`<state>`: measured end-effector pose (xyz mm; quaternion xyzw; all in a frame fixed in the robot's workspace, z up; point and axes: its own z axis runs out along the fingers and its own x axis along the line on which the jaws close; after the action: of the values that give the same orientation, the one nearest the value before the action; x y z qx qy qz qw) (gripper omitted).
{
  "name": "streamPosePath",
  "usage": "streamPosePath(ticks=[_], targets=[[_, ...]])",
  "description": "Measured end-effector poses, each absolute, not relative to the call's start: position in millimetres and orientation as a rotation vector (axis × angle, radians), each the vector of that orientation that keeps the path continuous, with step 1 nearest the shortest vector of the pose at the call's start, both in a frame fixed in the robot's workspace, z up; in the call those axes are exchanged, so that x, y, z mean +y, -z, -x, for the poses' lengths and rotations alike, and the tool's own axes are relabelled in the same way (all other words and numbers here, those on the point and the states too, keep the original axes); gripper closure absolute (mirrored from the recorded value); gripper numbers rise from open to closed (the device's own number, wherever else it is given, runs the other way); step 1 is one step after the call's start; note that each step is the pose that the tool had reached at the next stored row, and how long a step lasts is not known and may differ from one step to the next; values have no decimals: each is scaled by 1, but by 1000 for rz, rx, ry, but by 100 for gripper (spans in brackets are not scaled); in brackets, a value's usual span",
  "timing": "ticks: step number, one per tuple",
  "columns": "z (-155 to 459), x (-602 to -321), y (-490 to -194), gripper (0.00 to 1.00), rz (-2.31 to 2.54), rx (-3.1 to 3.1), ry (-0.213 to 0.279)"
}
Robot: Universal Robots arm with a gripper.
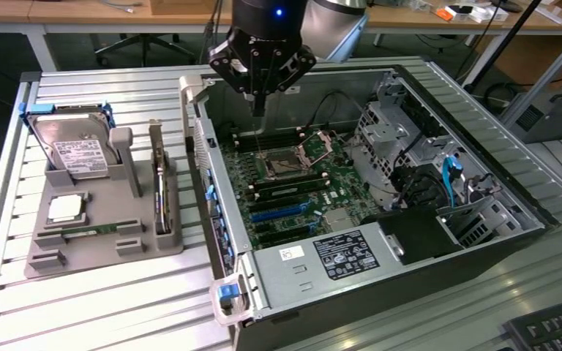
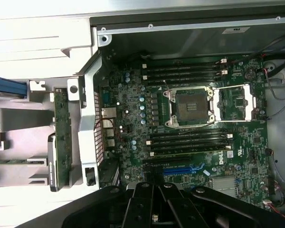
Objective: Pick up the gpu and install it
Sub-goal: 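Reach for the gpu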
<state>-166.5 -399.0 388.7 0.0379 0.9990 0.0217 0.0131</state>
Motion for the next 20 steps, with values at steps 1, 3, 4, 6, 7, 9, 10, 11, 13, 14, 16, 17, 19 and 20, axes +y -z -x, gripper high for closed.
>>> streamPosePath(ticks=[1,3,4,6,7,9,10,11,13,14,16,17,19,20], targets=[[167,-399,-389,90,-118,3112,-68],[167,-399,-389,90,-118,3112,-68],[168,-399,-389,90,-118,3113,-68],[168,-399,-389,90,-118,3112,-68],[169,-399,-389,90,-118,3112,-68],[170,-399,-389,90,-118,3112,-68],[170,-399,-389,90,-118,3112,-68],[170,-399,-389,90,-118,3113,-68],[171,-399,-389,90,-118,3112,-68],[172,-399,-389,90,-118,3113,-68],[173,-399,-388,90,-118,3112,-68],[173,-399,-388,90,-118,3112,-68],[175,-399,-388,90,-118,3112,-68],[175,-399,-388,90,-118,3112,-68]])
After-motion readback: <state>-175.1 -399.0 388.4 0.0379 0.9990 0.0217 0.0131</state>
